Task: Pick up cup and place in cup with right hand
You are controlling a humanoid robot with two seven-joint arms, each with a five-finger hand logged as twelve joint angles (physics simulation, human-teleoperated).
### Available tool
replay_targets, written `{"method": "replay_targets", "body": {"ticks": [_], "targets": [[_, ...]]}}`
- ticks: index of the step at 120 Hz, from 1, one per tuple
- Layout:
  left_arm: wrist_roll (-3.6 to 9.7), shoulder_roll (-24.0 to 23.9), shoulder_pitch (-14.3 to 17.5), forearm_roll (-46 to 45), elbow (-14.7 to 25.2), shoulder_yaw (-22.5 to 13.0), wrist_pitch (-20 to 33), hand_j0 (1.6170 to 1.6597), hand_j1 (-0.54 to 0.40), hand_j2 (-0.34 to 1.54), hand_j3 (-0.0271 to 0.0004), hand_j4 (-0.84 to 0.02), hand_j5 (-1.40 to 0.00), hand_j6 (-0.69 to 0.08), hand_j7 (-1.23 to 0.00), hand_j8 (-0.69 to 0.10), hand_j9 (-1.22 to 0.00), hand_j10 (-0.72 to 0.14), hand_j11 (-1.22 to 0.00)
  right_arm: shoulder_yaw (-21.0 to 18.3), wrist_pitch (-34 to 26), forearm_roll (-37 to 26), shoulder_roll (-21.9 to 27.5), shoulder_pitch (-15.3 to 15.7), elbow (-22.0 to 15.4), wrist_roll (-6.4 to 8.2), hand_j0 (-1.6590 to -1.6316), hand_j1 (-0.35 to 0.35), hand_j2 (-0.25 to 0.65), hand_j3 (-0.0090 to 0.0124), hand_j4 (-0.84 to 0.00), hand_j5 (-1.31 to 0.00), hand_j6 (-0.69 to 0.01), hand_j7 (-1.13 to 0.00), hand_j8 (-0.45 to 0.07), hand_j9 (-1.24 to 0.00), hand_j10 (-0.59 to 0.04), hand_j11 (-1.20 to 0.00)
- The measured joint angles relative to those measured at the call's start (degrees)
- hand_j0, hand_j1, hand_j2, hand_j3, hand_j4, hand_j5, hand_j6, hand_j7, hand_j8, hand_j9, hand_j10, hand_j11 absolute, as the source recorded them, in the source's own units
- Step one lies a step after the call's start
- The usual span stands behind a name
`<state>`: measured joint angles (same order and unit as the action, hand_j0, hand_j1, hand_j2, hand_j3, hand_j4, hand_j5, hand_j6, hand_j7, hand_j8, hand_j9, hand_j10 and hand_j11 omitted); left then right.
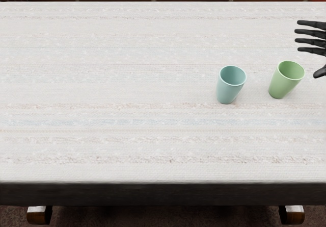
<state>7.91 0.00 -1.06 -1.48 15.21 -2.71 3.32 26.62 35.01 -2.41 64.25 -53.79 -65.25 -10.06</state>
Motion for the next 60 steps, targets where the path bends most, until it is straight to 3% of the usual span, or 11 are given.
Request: {"method": "replay_targets", "body": {"ticks": [6, 14, 26, 43, 60], "targets": [[0.0, 0.0, 0.0, 0.0, 0.0, 0.0, -0.02, 1.6572, 0.349, 0.0, -0.0002, 0.0, 0.0, 0.0, 0.0, 0.0, 0.0, 0.0, 0.0, 0.02, 0.0, -0.29, -0.5, -0.24, -0.19, -1.07, -1.6572, -0.335, -0.001, 0.0, -0.013, -0.02, -0.013, -0.02, -0.013, -0.02, -0.013, -0.02], [0.0, 0.0, 0.0, 0.0, 0.0, 0.01, -0.01, 1.6575, 0.349, 0.0, -0.0002, 0.0, 0.0, 0.0, 0.0, 0.0, 0.0, 0.0, 0.0, 0.01, 0.01, -1.55, -2.32, -2.1, 0.53, -4.34, -1.6574, -0.334, -0.001, 0.0, -0.014, -0.02, -0.013, -0.02, -0.014, -0.02, -0.014, -0.02], [0.0, 0.0, 0.02, 0.0, 0.0, 0.0, -0.01, 1.6577, 0.349, 0.0, -0.0002, 0.0, 0.0, 0.0, 0.0, 0.0, 0.0, 0.0, 0.0, 0.07, 0.01, -14.53, -5.1, -6.48, 1.17, -7.59, -1.6577, -0.333, -0.002, 0.0, -0.015, -0.02, -0.015, -0.02, -0.015, -0.02, -0.015, -0.02], [0.0, 0.0, 0.0, 0.0, 0.0, 0.0, 0.0, 1.6579, 0.349, 0.0, -0.0002, 0.0, 0.0, 0.0, 0.0, 0.0, 0.0, 0.0, 0.0, 0.12, -1.7, -34.28, -11.24, -9.4, 0.75, -8.81, -1.6579, -0.331, -0.002, 0.0, -0.018, -0.02, -0.019, -0.02, -0.018, -0.02, -0.018, -0.02], [0.0, 0.0, 0.0, 0.0, 0.0, -0.01, 0.0, 1.658, 0.349, 0.0, -0.0001, 0.0, 0.0, 0.0, 0.0, 0.0, 0.0, 0.0, 0.0, -0.54, -8.72, -48.4, -14.91, -9.8, -3.66, -9.1, -1.658, -0.324, -0.004, 0.0, -0.026, -0.03, -0.027, -0.03, -0.026, -0.03, -0.025, -0.03]]}}
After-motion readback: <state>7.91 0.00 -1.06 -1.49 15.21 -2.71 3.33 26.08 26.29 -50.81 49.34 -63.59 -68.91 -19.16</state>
